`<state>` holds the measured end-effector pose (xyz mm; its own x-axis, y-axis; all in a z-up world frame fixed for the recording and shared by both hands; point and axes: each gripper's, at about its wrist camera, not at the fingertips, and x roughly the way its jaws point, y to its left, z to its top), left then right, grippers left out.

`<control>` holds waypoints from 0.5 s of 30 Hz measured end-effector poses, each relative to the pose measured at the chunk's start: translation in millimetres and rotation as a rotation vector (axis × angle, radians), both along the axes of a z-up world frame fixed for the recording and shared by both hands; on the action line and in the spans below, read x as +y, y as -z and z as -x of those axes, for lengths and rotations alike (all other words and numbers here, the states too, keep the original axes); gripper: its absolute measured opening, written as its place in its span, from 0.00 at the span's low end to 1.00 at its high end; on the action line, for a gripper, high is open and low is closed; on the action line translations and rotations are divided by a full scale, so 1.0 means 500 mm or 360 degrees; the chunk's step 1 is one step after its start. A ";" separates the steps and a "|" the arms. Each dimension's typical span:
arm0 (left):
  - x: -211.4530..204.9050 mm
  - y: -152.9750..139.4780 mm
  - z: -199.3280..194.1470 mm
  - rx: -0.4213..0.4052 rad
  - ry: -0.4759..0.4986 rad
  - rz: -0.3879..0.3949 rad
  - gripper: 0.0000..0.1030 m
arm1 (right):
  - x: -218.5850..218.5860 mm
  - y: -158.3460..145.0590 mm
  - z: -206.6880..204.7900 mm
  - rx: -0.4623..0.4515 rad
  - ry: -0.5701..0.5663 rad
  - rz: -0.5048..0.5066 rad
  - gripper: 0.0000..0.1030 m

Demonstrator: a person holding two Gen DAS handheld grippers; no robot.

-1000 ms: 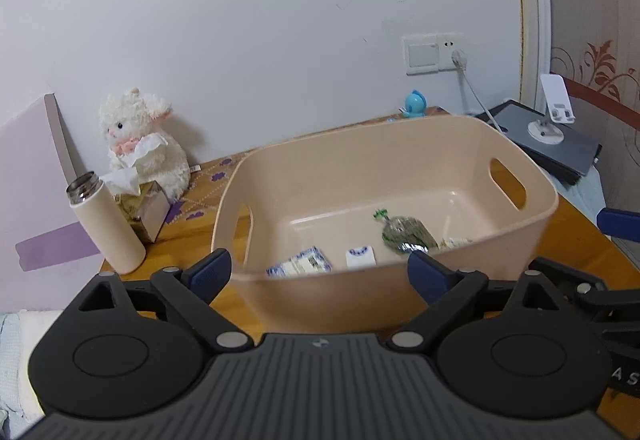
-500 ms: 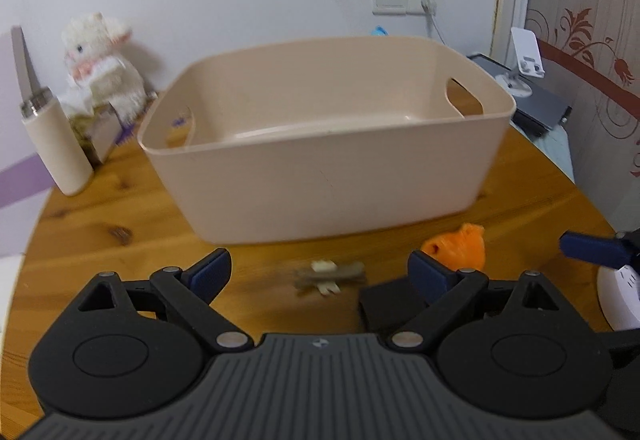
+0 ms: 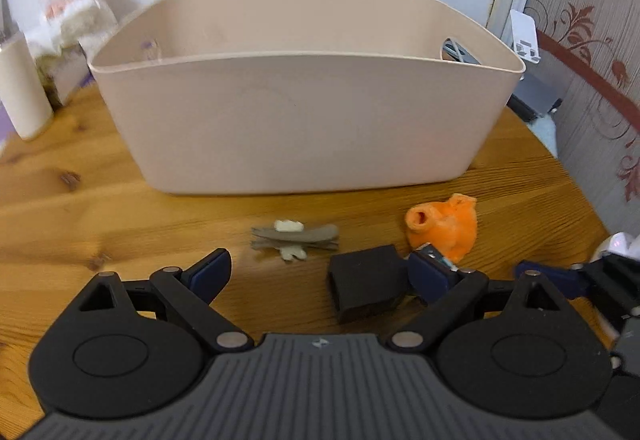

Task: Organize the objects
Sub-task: 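Withdraw both tools from the basket toward the black boxes, then grasp the small black box with the left tool while the right tool grasps the star-printed box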

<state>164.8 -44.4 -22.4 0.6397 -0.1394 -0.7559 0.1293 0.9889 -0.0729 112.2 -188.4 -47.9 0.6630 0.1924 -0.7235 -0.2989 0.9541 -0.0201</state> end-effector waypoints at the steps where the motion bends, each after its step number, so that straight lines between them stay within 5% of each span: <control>1: 0.002 0.003 -0.002 0.0017 -0.0003 0.0036 0.93 | 0.002 0.002 -0.003 0.0002 -0.0003 0.0003 0.71; 8: 0.001 0.022 -0.014 0.0025 -0.0009 0.0065 0.91 | 0.005 0.012 -0.016 0.0010 -0.0001 -0.0013 0.58; 10: 0.007 0.024 -0.018 0.0052 -0.0005 0.0103 0.78 | 0.004 0.013 -0.017 0.0005 -0.0006 -0.0030 0.51; 11: 0.008 0.027 -0.022 0.0082 0.0006 0.0109 0.63 | 0.003 0.013 -0.017 0.0002 -0.0009 -0.0036 0.48; 15: 0.006 0.031 -0.019 0.0051 0.0020 0.0034 0.52 | 0.009 0.013 -0.019 -0.0013 -0.0031 -0.0045 0.31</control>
<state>174.1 -41.3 -38.2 0.6133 -0.1634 -0.7728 0.1387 0.9854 -0.0982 121.7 -183.7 -54.5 0.6647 0.2260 -0.7121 -0.3175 0.9482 0.0045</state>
